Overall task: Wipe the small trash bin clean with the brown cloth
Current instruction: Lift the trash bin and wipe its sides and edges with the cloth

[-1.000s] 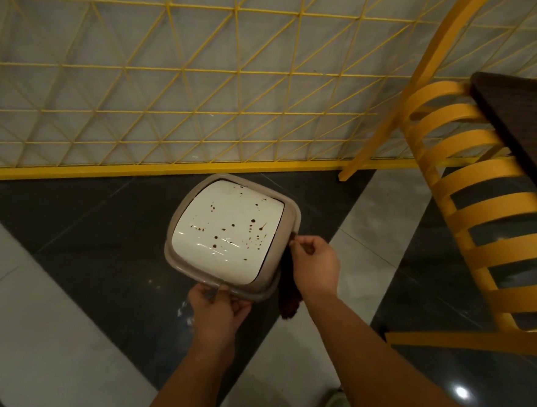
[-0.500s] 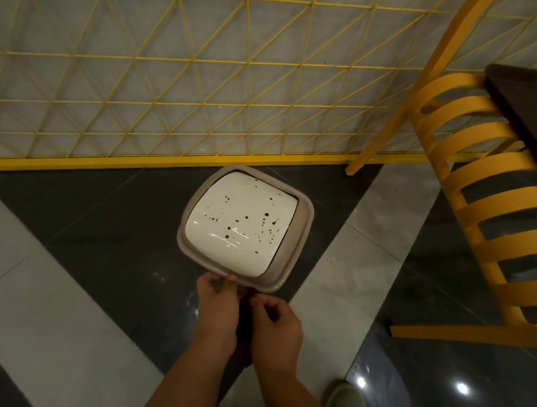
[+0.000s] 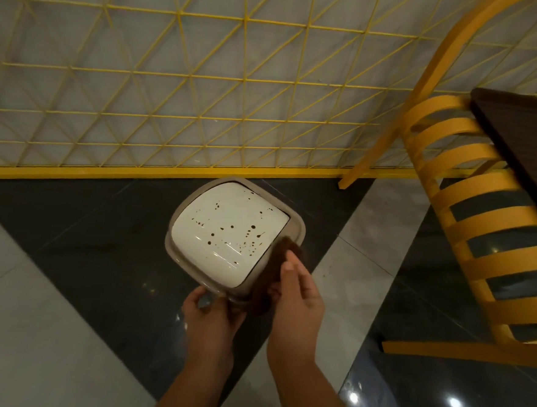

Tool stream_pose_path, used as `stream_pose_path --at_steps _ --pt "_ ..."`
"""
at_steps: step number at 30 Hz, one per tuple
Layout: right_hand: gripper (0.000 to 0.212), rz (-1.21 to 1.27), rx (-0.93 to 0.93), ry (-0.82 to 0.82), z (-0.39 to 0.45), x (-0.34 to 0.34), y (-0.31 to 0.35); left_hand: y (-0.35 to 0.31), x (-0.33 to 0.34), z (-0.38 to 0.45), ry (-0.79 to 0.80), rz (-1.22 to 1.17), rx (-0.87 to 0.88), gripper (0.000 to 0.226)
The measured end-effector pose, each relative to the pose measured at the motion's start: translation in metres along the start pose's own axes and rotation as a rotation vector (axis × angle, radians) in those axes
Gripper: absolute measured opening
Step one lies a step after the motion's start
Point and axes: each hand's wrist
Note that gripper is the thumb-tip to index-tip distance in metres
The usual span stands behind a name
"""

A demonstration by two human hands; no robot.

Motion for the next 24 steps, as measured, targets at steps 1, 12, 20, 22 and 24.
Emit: stream_pose_path --at_steps 1,12,20,22,24 --pt "0.027 -0.042 -0.052 0.047 -0.004 0.002 -0.003 -0.001 0.0 0.001 0.017 0.004 0.007 0.05" --pt "0.034 -0.647 -0.362 0.054 0.056 -0.009 -0.004 -0.015 -0.036 0.028 0.069 0.182 -0.031 0.049" --pt "0.029 -0.608 -0.307 -0.147 0.045 -0.012 -0.023 -0.024 -0.041 0.034 0.106 0.302 -0.017 0.052" --pt "0.03 -0.659 -0.41 -0.079 0.03 -0.017 -0.029 -0.027 -0.045 0.036 0.124 0.321 -0.015 0.051" --pt "0.03 -0.736 -0.444 -0.043 0.033 -0.024 -0.027 -0.029 -0.047 0.037 0.144 0.35 -0.016 0.046"
Point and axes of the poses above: each hand's wrist, its own z-axis towards the middle knuckle, its own x-axis out of the palm, y = z × x, and after that the axes turned 2 degrees about z, right-handed
